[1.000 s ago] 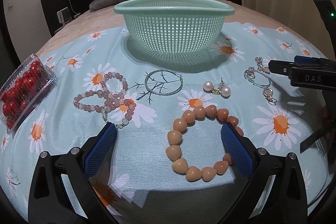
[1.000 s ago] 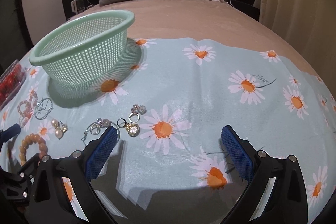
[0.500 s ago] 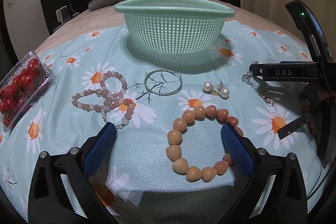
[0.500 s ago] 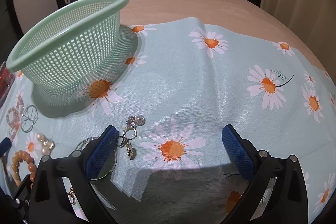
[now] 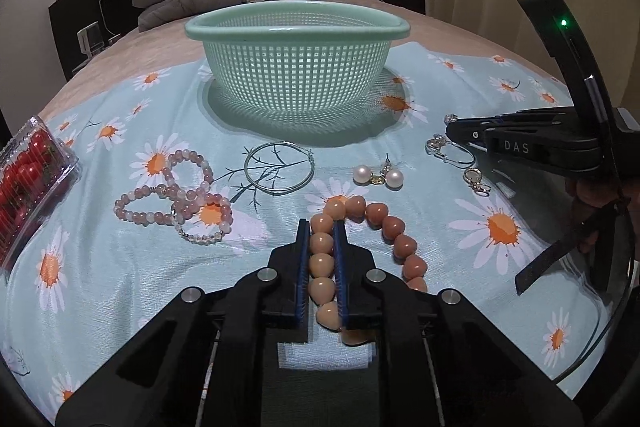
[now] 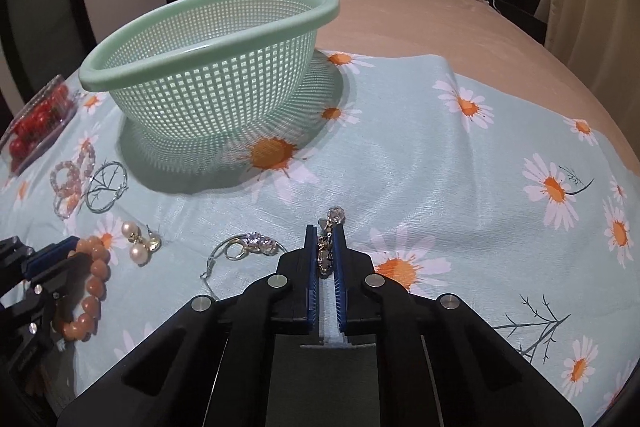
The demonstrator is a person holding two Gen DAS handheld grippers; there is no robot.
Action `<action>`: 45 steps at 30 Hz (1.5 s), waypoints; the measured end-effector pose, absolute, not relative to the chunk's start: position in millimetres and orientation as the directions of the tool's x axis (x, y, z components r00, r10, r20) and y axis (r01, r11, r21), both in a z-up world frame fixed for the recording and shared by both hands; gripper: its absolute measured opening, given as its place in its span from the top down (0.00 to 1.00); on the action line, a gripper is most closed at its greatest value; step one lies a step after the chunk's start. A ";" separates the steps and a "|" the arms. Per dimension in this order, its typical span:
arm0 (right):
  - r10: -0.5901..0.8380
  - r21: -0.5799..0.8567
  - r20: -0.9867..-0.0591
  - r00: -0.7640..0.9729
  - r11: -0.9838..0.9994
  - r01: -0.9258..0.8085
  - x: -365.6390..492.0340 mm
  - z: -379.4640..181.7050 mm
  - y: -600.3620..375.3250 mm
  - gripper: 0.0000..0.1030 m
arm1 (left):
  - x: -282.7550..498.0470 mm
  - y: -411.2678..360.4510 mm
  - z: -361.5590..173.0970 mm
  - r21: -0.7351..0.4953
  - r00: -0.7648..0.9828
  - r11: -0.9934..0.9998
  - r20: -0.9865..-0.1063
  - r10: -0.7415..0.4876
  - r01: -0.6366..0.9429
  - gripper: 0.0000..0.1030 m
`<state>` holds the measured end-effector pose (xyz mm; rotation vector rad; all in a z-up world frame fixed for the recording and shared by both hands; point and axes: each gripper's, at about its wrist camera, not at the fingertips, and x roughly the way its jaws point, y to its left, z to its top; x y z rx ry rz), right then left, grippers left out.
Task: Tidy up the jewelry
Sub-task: 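Carry the bracelet with left tool while right tool carries the charm over the basket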
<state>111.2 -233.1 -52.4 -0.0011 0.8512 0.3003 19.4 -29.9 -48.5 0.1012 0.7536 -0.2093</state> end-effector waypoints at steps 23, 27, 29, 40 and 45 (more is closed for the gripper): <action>0.413 0.149 -0.565 0.714 0.902 -0.405 61.0 63.3 -246.1 0.93 | 10.2 -2.8 33.3 -0.102 0.727 0.947 -0.617 -0.301 0.305 0.89; 0.453 0.171 -0.525 0.721 0.885 -0.432 67.5 81.5 -242.5 0.93 | 17.2 -3.0 58.3 -0.076 0.751 0.945 -0.589 -0.299 0.317 0.89; 0.466 0.172 -0.503 0.728 0.879 -0.444 71.8 90.2 -237.8 0.93 | 23.0 -2.3 70.5 -0.073 0.764 0.945 -0.571 -0.301 0.318 0.89; 0.477 0.192 -0.471 0.742 0.877 -0.441 104.7 99.1 -222.0 0.93 | 81.5 2.0 100.2 -0.052 0.797 0.954 -0.538 -0.275 0.294 0.89; 0.490 0.230 -0.473 0.732 0.871 -0.434 123.7 91.1 -213.4 0.93 | 108.7 0.5 98.8 -0.063 0.795 0.957 -0.542 -0.270 0.283 0.89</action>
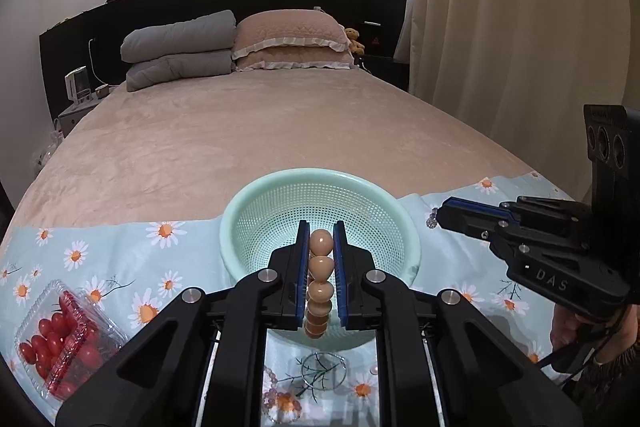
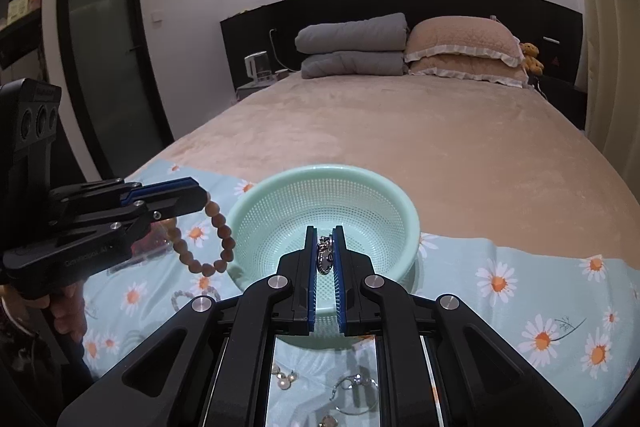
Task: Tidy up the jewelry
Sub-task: 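Carry the bracelet with left tool while right tool carries the charm over the basket, then open both tools to drop the bracelet and charm into the basket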
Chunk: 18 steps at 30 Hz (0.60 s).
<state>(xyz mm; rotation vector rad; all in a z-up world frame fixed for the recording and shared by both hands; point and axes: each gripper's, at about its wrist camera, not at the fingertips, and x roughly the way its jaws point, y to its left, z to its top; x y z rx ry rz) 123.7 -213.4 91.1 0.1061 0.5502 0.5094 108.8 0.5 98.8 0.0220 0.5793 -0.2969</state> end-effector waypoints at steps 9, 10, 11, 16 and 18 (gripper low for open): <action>0.478 0.228 -0.546 0.688 0.875 -0.427 145.9 55.7 -188.7 0.93 | 137.8 13.4 73.7 -0.153 0.758 0.955 -0.581 -0.296 0.256 0.89; 0.473 0.223 -0.551 0.687 0.878 -0.425 146.4 53.7 -187.6 0.93 | 137.9 13.8 72.4 -0.142 0.758 0.957 -0.585 -0.288 0.254 0.89; 0.473 0.226 -0.554 0.685 0.878 -0.423 146.9 52.3 -187.2 0.93 | 138.0 14.2 71.7 -0.129 0.760 0.959 -0.586 -0.280 0.254 0.89; 0.472 0.230 -0.551 0.688 0.878 -0.419 144.4 49.6 -184.1 0.92 | 134.8 16.1 71.1 -0.112 0.762 0.960 -0.587 -0.274 0.258 0.89; 0.467 0.222 -0.549 0.693 0.881 -0.418 144.7 50.1 -182.3 0.90 | 135.2 18.0 69.3 -0.119 0.751 0.957 -0.597 -0.282 0.264 0.88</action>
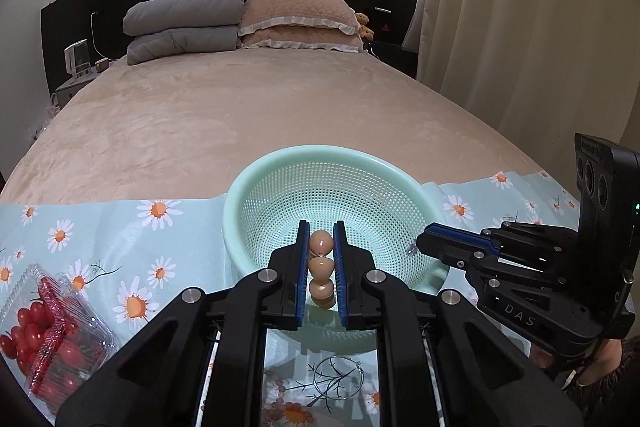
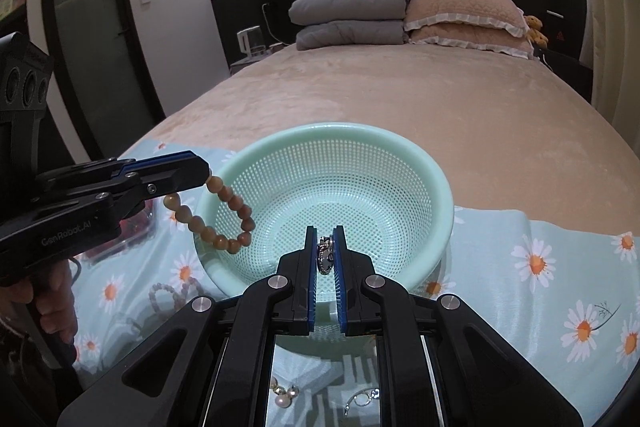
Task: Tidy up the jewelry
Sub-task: 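Open both tools to drop the bracelet and charm into the basket, then move both tools back toward the remaining jewelry on the sheet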
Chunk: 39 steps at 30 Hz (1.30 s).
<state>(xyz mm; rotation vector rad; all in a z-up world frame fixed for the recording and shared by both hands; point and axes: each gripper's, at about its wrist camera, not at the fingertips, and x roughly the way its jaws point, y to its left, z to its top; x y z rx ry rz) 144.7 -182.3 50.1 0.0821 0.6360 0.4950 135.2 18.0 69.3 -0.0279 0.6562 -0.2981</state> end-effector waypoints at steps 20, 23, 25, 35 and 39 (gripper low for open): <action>0.312 0.183 -0.546 0.778 0.950 -0.253 127.4 49.5 -229.4 0.15 | 111.7 73.6 59.4 0.014 0.815 0.999 -0.578 -0.031 0.048 0.06; 0.314 0.192 -0.555 0.771 0.949 -0.248 125.4 46.3 -234.4 0.15 | 108.9 77.6 49.2 0.033 0.798 0.998 -0.602 -0.021 0.050 0.06; 0.300 0.179 -0.564 0.769 0.954 -0.241 123.7 43.9 -237.7 0.15 | 105.4 79.3 43.0 0.063 0.794 0.997 -0.608 0.004 0.043 0.06; 0.246 0.111 -0.623 0.743 0.968 -0.227 114.4 26.6 -251.0 0.15 | 92.2 79.9 7.2 0.106 0.727 0.990 -0.687 0.006 0.093 0.06; 0.233 0.096 -0.648 0.726 0.970 -0.225 113.8 19.6 -252.1 0.16 | 87.5 86.0 -5.7 0.052 0.701 0.994 -0.713 -0.032 0.098 0.06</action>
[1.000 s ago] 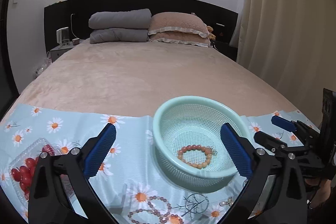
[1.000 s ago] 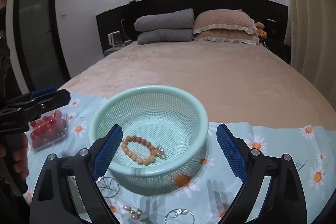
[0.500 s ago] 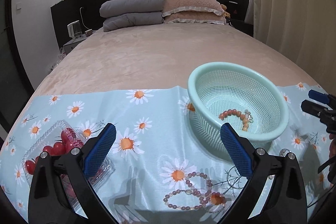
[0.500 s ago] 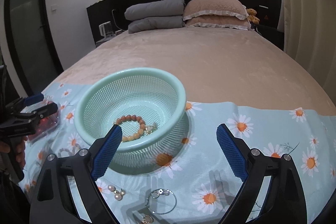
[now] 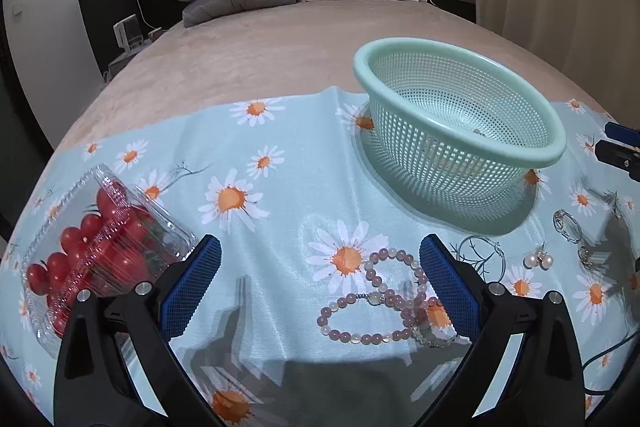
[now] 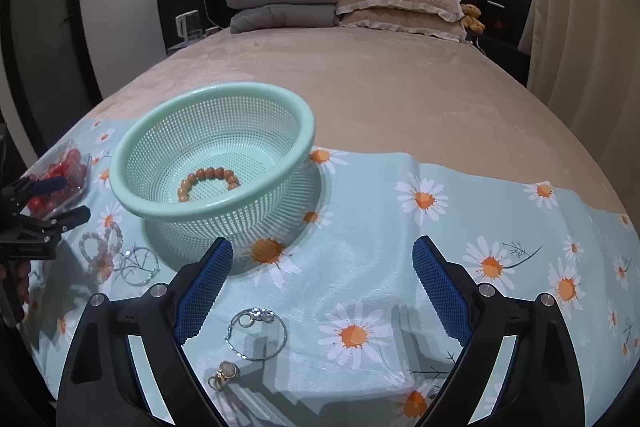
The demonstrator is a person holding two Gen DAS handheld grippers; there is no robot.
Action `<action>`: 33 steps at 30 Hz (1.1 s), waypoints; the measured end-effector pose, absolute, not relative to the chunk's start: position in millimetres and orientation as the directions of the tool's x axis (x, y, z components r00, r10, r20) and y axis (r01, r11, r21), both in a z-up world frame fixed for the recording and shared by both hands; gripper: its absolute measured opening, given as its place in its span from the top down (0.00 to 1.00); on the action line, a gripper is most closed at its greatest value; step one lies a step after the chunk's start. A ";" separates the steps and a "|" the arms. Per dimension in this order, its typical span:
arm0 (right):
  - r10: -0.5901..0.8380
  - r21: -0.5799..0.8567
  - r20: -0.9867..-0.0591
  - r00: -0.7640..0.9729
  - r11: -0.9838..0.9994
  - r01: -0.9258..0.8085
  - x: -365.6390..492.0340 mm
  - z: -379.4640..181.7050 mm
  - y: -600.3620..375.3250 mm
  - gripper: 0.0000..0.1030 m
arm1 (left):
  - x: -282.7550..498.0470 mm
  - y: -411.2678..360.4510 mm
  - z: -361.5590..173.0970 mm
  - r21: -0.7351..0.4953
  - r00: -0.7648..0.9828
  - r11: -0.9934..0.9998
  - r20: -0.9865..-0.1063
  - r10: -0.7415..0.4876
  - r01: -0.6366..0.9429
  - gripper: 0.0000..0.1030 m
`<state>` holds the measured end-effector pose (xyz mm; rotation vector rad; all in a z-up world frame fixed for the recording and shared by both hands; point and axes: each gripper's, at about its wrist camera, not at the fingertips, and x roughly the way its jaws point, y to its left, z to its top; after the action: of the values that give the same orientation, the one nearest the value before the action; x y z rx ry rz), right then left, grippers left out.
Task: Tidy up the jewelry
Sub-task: 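Move both tools back toward the remaining jewelry on the sheet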
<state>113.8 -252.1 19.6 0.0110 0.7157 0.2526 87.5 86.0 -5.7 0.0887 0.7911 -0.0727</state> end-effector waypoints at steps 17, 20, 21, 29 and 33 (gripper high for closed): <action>0.357 0.182 -0.746 0.562 0.921 -0.344 107.5 -25.5 -236.8 0.16 | 73.4 74.4 -40.4 0.061 0.645 0.983 -0.762 -0.065 0.171 0.06; 0.355 0.173 -0.762 0.541 0.918 -0.358 105.5 -32.8 -231.2 0.16 | 72.1 73.6 -42.0 0.062 0.649 0.983 -0.758 -0.067 0.174 0.06; 0.349 0.167 -0.768 0.537 0.918 -0.359 105.2 -35.2 -229.4 0.16 | 72.1 72.3 -43.2 0.070 0.648 0.982 -0.759 -0.063 0.178 0.06; 0.326 0.122 -0.783 0.529 0.916 -0.383 104.7 -47.4 -211.3 0.16 | 73.4 63.4 -47.0 0.130 0.656 0.968 -0.753 -0.044 0.215 0.11; 0.344 0.136 -0.782 0.520 0.908 -0.396 104.9 -47.4 -207.0 0.35 | 71.5 49.3 -45.3 0.119 0.619 0.935 -0.776 -0.121 0.333 0.58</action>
<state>104.9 -207.0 -47.4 -0.0619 0.9236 0.4437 71.5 49.3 -45.3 0.2628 0.8673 -0.2645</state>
